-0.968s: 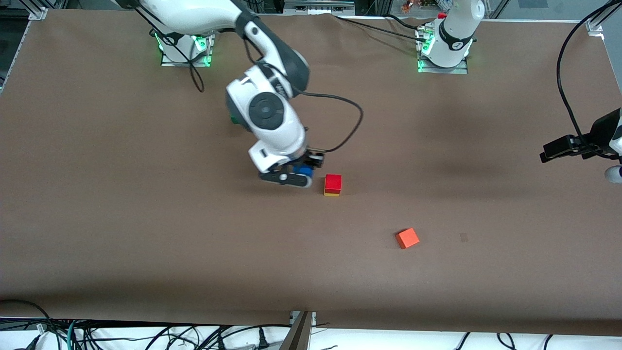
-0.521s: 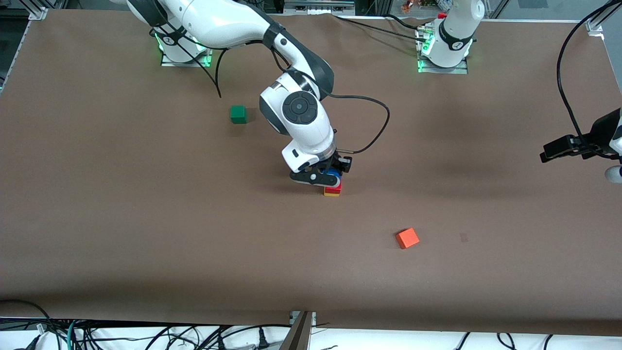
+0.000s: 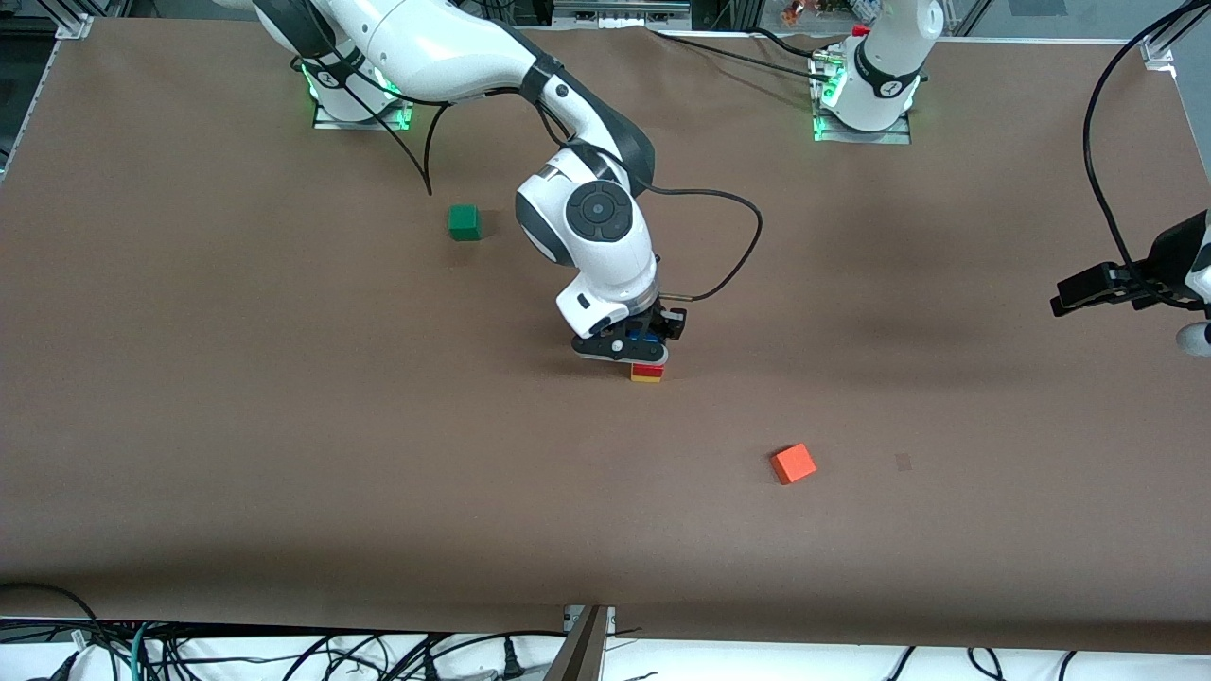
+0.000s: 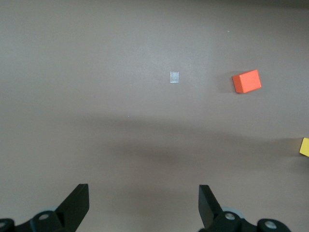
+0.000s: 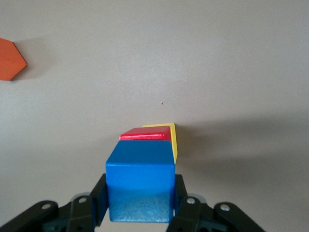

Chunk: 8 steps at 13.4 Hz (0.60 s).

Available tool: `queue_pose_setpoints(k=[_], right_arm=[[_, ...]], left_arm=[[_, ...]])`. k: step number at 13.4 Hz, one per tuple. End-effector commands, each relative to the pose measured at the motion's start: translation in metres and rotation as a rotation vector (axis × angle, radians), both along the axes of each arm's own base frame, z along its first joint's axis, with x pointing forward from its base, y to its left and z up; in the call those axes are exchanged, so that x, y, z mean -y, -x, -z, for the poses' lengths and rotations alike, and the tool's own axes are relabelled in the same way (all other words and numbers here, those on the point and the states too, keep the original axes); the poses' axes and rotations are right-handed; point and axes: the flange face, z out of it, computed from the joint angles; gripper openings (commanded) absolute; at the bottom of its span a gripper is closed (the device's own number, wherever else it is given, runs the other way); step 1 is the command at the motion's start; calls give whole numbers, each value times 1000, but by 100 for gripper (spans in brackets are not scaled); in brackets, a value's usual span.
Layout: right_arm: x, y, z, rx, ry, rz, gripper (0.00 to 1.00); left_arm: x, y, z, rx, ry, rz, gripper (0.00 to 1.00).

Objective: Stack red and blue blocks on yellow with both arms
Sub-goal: 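Lower the blue cube onto the red cube and open the right gripper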

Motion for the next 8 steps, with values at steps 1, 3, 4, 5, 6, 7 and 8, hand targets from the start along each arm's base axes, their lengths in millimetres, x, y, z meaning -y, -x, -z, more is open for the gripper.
queue_pose_setpoints(k=[1,3,4,5,6,7,8], right_arm=[[-7,-2,2,31,9,-1,39],[-7,-3,3,36,3,-1,41],[-8,-3,2,41,-1,-2,44],[-8,-3,3,41,-1,0,47],[-8,-3,4,40,-1,0,51],[-8,-4,3,47,-6,1,56],[-8,-4,4,49,-8,1,63]], left_arm=[[0,-3,-5,11,10,5,100],[0,-3,-4,10,11,5,100],[-1,-3,-5,11,11,5,100],[-1,-3,-5,11,11,5,100],[-1,-3,-5,11,11,5,100],[-1,-3,-5,11,10,5,100],[-2,-3,-5,11,10,3,100]])
